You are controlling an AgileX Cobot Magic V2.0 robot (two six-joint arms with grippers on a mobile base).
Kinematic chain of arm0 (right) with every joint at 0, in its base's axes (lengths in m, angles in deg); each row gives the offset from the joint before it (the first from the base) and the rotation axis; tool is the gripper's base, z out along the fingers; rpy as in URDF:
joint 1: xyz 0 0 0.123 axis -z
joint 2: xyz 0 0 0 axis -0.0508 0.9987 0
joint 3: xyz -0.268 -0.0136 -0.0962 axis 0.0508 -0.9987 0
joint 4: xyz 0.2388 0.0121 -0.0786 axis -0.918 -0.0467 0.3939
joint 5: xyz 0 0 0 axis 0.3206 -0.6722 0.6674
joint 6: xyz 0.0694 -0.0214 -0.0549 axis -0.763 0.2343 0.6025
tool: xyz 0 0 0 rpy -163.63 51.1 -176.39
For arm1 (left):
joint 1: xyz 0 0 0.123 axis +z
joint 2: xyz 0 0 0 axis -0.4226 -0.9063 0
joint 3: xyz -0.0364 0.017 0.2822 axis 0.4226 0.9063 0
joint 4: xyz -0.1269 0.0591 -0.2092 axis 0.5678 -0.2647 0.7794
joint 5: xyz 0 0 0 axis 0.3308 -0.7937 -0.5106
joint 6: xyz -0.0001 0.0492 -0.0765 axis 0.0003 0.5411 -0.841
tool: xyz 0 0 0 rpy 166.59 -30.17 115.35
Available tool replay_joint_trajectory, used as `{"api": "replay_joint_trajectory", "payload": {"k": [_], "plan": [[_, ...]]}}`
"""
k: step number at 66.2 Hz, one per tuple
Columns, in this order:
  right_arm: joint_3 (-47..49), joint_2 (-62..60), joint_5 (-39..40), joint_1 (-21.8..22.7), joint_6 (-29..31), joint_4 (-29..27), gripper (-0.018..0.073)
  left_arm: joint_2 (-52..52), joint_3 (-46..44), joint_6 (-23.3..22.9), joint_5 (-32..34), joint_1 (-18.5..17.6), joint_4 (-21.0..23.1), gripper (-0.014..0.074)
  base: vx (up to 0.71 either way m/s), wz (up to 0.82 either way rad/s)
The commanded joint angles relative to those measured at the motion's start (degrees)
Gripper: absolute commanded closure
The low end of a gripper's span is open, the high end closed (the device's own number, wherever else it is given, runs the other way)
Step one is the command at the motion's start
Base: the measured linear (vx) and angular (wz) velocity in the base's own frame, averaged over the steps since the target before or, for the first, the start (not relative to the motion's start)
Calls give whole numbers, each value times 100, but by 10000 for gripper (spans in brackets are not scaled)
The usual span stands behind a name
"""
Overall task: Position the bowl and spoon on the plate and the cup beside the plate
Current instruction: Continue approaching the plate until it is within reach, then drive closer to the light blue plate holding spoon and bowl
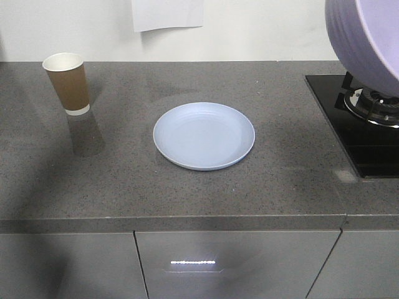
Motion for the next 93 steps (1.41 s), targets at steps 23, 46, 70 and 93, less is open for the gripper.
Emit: {"api": "replay_joint_trajectory", "payload": {"k": [23, 46, 70, 93], "plan": [[116, -61, -74, 19, 29, -393, 564, 118, -136, -36, 341, -25, 91, 602, 3, -2], [116, -61, -74, 19, 29, -393, 564, 118, -136, -36, 341, -25, 91, 602, 3, -1], [116, -61, -74, 19, 29, -393, 564, 118, -136, -36, 341, -25, 91, 602, 4, 0], [116, -61, -74, 19, 29, -393, 564, 118, -136, -36, 341, -25, 91, 602, 4, 2]]}}
